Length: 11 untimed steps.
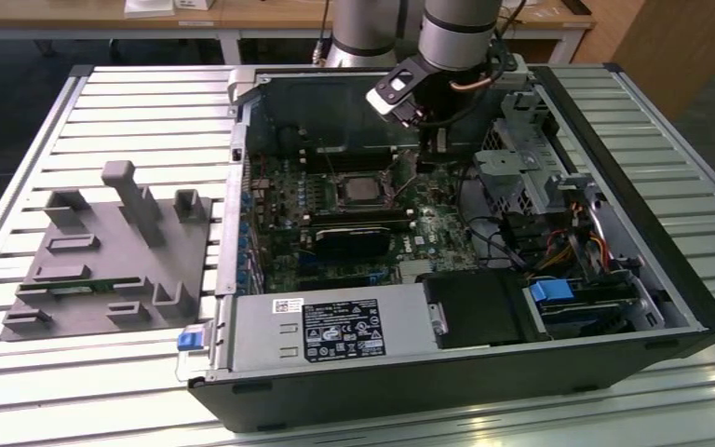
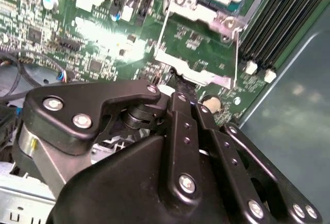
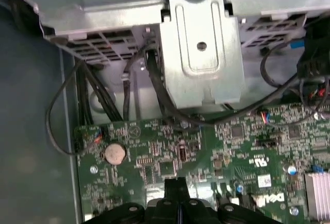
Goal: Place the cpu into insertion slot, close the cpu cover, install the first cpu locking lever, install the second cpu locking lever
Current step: 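Close the cpu cover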
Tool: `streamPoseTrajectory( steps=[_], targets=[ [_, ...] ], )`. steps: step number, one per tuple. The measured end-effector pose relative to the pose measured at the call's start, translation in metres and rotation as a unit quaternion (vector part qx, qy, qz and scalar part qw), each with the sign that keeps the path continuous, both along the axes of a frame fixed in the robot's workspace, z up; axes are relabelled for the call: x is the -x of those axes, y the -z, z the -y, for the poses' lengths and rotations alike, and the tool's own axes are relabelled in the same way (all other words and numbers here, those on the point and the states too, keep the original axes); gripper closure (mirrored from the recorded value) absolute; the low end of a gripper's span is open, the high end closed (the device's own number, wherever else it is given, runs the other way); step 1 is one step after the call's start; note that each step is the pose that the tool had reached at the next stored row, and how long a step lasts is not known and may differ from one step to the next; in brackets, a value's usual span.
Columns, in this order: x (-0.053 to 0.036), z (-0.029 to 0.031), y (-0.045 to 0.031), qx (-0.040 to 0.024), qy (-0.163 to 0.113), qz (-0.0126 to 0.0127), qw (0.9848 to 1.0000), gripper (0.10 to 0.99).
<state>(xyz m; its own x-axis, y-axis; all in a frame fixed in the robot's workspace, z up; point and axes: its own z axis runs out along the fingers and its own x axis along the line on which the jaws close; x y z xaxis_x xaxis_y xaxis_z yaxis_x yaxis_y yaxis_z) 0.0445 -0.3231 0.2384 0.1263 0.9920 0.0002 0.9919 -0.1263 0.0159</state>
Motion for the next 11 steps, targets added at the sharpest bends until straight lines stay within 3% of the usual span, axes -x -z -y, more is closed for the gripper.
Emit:
streamPoseTrajectory(
  steps=[7,10,11],
  targets=[
    [0.017,0.0,-0.0001,-0.0009,0.0,0.0013,1.0,0.98],
    [0.0275,0.0,-0.0001,-0.0012,0.0,0.0023,1.0,0.98],
    [0.0352,0.0,-0.0001,-0.0014,0.0,0.0032,1.0,0.98]
  ],
)
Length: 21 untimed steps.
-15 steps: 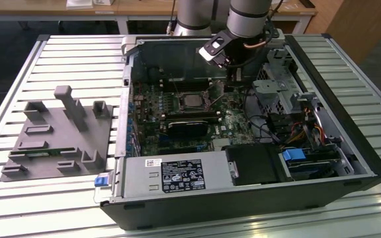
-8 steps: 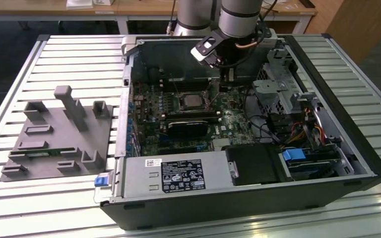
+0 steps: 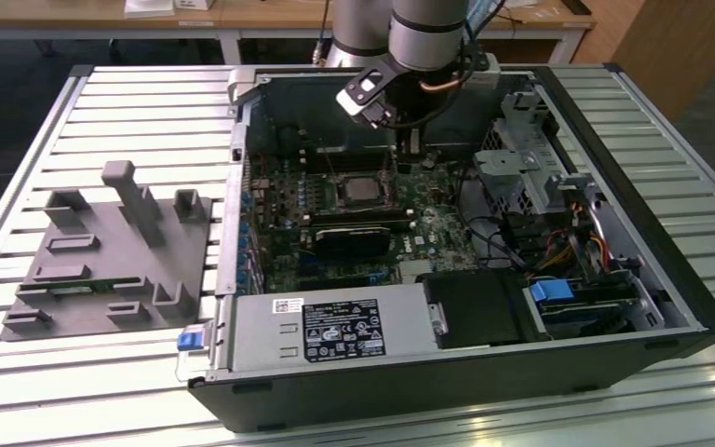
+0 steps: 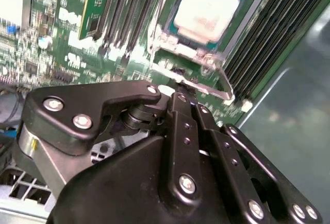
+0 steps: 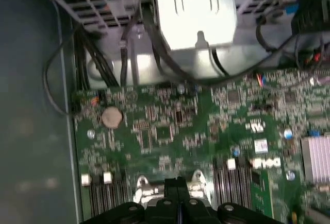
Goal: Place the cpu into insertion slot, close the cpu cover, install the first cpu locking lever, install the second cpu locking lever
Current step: 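Close the cpu cover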
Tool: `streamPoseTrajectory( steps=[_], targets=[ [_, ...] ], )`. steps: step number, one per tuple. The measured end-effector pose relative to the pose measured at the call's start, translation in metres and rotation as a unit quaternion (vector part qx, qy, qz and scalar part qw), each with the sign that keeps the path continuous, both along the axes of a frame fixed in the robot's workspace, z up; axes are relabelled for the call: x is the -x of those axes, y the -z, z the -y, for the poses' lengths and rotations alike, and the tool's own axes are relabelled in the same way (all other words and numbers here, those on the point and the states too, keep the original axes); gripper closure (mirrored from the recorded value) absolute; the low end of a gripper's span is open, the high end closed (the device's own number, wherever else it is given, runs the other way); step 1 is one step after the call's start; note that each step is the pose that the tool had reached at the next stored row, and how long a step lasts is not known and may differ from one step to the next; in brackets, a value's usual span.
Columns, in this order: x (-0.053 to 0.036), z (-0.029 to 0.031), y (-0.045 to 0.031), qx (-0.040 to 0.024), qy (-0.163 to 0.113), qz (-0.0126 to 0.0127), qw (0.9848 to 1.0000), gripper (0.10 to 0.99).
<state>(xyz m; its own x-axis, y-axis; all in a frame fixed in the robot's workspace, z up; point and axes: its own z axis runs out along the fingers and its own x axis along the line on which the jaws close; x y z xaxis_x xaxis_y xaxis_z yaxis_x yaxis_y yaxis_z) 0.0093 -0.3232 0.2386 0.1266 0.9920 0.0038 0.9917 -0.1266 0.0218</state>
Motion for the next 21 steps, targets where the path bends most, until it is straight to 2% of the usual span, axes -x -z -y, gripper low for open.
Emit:
streamPoseTrajectory(
  steps=[5,10,15,21],
  targets=[
    [0.0173,-0.0001,0.0,-0.0003,0.0,0.0022,1.0,0.98],
    [0.0227,-0.0001,0.0,-0.0003,0.0,0.0026,1.0,0.98],
    [0.0318,0.0,0.0007,-0.0003,0.0,0.0028,1.0,0.98],
    [0.0386,0.0,0.0043,-0.0003,0.0,0.0028,1.0,0.98]
  ],
)
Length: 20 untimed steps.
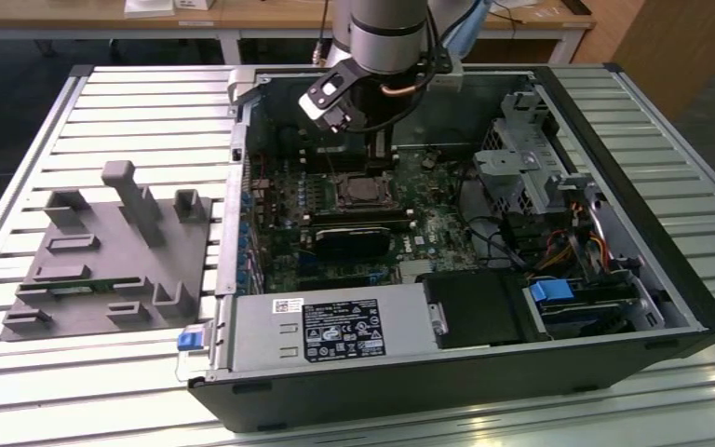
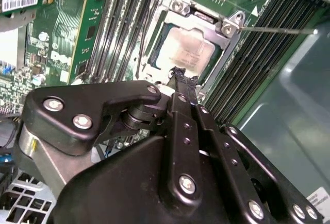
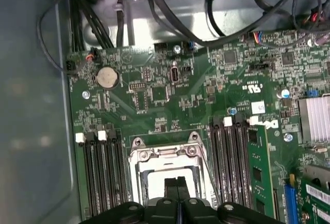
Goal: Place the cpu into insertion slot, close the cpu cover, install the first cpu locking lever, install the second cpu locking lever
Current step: 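Close the cpu cover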
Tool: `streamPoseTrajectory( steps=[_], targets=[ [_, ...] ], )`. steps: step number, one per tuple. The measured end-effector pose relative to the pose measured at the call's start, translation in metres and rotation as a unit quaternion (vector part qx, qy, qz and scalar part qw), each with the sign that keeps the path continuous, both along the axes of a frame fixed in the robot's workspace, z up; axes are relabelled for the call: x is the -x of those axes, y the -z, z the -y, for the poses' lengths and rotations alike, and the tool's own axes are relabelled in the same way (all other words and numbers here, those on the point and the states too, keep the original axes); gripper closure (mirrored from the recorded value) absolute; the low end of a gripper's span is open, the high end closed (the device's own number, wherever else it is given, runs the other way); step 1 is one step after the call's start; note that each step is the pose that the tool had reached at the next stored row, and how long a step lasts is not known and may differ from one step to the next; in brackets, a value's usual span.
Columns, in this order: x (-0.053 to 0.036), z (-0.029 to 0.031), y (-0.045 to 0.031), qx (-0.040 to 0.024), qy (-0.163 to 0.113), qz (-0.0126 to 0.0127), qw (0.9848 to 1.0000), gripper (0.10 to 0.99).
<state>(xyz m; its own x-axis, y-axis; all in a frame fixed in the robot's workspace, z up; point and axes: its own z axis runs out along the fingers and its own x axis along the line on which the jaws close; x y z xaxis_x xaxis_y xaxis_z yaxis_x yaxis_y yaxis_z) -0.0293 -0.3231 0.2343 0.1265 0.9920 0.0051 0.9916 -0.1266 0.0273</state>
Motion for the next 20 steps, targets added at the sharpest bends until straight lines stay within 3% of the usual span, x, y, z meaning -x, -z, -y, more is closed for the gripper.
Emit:
streamPoseTrajectory(
  steps=[7,14,18,20],
  targets=[
    [0.0046,0.0001,0.0087,-0.0001,0.0,0.0,1.0,0.98],
    [0.0049,0.0001,0.0095,0.0,-0.002,0.0,1.0,0.98],
    [0.005,0.0001,0.0099,0.0001,-0.053,0.0,0.9986,0.98],
    [0.005,0.0001,0.0101,0.0002,-0.077,0.0,0.9971,0.98]
  ],
)
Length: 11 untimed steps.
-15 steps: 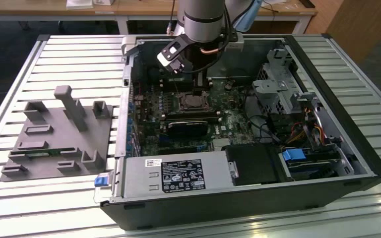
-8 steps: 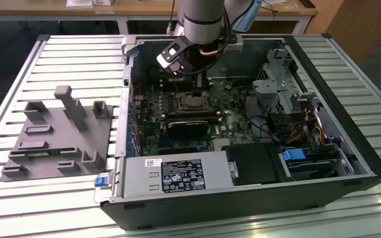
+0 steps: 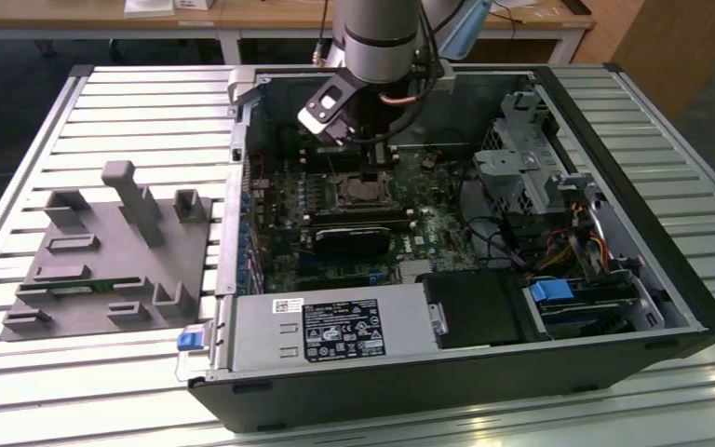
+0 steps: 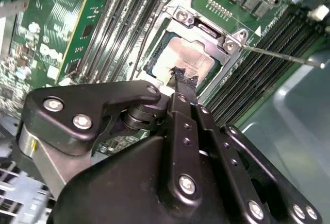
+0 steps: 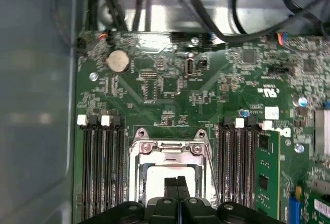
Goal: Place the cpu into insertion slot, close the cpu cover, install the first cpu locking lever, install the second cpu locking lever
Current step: 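Close the cpu cover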
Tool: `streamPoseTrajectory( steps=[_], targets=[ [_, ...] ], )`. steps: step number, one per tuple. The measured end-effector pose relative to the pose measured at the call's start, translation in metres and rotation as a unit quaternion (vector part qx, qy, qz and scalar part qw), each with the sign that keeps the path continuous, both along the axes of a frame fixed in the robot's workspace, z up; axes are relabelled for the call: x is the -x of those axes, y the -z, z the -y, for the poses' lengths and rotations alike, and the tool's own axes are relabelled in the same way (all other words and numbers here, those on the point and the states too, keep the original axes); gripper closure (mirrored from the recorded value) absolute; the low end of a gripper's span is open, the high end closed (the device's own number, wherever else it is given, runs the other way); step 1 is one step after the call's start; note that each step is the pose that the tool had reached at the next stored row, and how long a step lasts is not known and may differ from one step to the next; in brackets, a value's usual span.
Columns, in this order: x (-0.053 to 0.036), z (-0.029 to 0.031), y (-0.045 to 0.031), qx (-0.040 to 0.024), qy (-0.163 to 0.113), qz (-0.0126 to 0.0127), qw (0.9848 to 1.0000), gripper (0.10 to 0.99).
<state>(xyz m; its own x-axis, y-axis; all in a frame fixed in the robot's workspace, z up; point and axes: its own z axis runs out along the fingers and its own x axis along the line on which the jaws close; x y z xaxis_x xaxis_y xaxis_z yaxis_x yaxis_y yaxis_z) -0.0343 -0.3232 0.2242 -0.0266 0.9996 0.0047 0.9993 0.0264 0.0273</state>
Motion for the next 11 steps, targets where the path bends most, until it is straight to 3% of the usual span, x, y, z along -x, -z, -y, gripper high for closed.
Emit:
streamPoseTrajectory(
  steps=[5,11],
  targets=[
    [0.0,0.0,0.0002,0.0001,-0.045,0.0,0.999,0.98],
    [0.0,0.0,0.0002,0.0001,-0.098,0.0,0.9952,0.98]
  ],
)
